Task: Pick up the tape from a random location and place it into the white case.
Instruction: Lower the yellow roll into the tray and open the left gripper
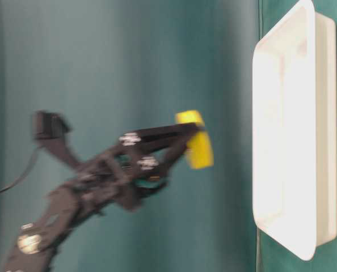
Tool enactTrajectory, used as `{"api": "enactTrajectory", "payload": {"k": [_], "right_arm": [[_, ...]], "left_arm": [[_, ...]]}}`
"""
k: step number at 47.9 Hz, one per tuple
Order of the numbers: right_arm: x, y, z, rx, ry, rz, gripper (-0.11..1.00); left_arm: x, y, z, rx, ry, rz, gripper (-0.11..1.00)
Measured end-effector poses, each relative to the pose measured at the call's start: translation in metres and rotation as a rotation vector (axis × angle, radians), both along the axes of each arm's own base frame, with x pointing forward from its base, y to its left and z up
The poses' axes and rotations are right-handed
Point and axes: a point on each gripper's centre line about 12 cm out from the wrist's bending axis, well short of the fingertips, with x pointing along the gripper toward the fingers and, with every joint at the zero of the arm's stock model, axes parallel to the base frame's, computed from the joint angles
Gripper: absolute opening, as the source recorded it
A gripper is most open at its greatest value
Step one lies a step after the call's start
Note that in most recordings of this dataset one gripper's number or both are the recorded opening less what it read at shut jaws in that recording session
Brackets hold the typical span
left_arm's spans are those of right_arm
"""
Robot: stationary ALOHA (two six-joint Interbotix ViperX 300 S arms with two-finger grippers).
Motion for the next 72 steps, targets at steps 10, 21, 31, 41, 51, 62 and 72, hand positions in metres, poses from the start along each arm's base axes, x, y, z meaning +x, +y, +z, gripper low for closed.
{"api": "enactTrajectory", "payload": {"k": [10, 21, 31, 41, 51, 62, 72], "right_arm": [[0.000, 0.000, 0.000, 0.002, 0.003, 0.000, 0.91], [0.001, 0.000, -0.003, 0.000, 0.012, 0.000, 0.91], [0.001, 0.000, -0.003, 0.000, 0.014, 0.000, 0.91], [0.002, 0.000, -0.003, 0.000, 0.015, 0.000, 0.91], [0.002, 0.000, -0.004, 0.000, 0.018, 0.000, 0.91], [0.003, 0.000, -0.005, 0.000, 0.021, 0.000, 0.91], [0.003, 0.000, -0.004, 0.002, 0.018, 0.000, 0.91]], "left_arm": [[0.007, 0.007, -0.037, -0.003, 0.009, 0.010, 0.25], [0.008, 0.021, -0.071, -0.013, 0.038, 0.037, 0.25], [0.008, 0.027, -0.098, -0.026, 0.077, 0.049, 0.25], [0.010, 0.027, -0.107, -0.027, 0.082, 0.048, 0.25], [0.011, 0.027, -0.107, -0.027, 0.080, 0.047, 0.25], [0.011, 0.027, -0.107, -0.027, 0.080, 0.049, 0.25], [0.011, 0.027, -0.107, -0.025, 0.081, 0.045, 0.44]]}}
